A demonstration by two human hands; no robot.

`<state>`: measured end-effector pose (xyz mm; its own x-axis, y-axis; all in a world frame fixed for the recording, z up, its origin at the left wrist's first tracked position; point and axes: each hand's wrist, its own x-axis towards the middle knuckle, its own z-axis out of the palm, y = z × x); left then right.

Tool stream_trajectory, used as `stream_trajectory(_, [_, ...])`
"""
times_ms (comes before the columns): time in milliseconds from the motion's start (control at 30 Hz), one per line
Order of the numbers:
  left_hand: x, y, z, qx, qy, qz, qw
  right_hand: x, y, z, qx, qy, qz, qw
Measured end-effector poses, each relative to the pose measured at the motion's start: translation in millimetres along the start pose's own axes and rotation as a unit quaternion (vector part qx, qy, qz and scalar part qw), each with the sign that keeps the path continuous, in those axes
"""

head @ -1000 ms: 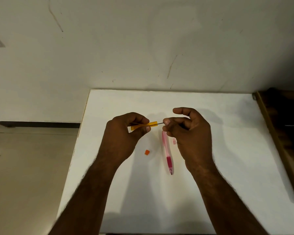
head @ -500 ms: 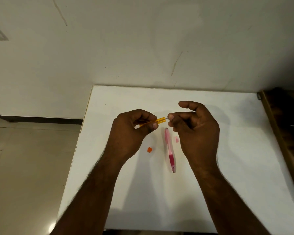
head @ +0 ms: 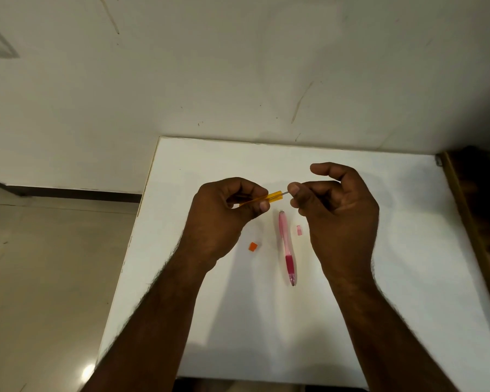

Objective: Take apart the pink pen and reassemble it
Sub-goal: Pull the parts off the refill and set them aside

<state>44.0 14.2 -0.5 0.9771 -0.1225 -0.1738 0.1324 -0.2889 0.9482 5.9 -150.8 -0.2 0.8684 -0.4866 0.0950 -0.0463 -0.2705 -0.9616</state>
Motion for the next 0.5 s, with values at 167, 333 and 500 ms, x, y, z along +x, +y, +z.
stream_trajectory(167, [0.6,-0.4,-0.6,0.001,0.002,0.001,1.0,0.5,0.4,-0.1,0.01,-0.008,-0.007,1.0])
stream_trajectory(333, [1.0,-0.6,0.1,-0.002,0.005,-0.005,1.0,0.3,1.6,0.3,0.016,-0.017,-0.016,1.0])
stream_trajectory(500, [1.5,-1.5,-0.1,-0.001,0.005,-0.005,1.0,0.6,2.7,-0.9,0.017,-0.007,-0.024,1.0])
